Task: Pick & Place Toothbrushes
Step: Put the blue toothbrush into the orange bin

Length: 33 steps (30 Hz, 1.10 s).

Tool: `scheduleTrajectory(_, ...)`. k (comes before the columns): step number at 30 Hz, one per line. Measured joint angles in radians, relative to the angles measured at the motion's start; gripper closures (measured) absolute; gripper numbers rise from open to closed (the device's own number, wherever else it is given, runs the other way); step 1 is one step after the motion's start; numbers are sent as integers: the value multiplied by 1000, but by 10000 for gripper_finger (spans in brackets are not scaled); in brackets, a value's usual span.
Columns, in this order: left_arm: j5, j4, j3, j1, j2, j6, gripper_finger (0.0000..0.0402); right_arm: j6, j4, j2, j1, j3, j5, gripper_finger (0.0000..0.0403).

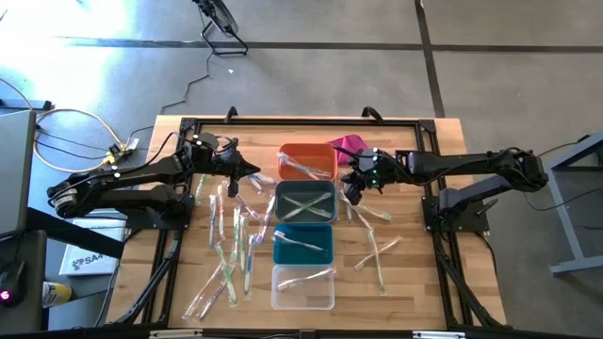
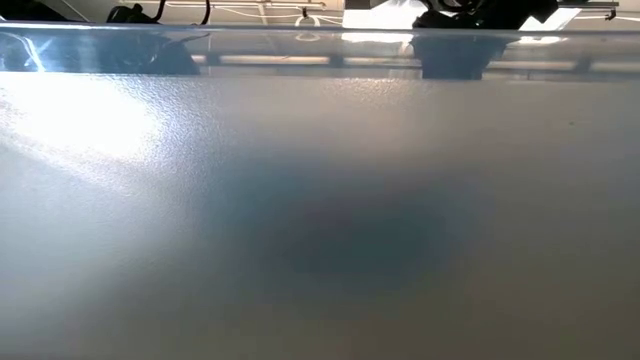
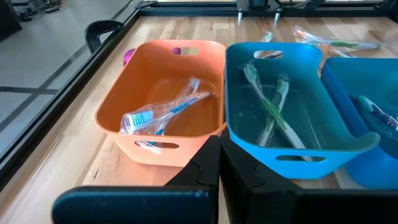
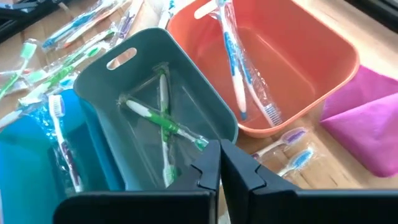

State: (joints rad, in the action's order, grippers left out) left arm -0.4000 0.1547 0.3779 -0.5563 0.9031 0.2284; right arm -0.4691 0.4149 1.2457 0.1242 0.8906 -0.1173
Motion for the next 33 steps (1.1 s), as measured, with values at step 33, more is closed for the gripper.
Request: scheduleTrajectory(33,0,-57,0,0,0,-272,401,190,-79,0,88,0,-7,399)
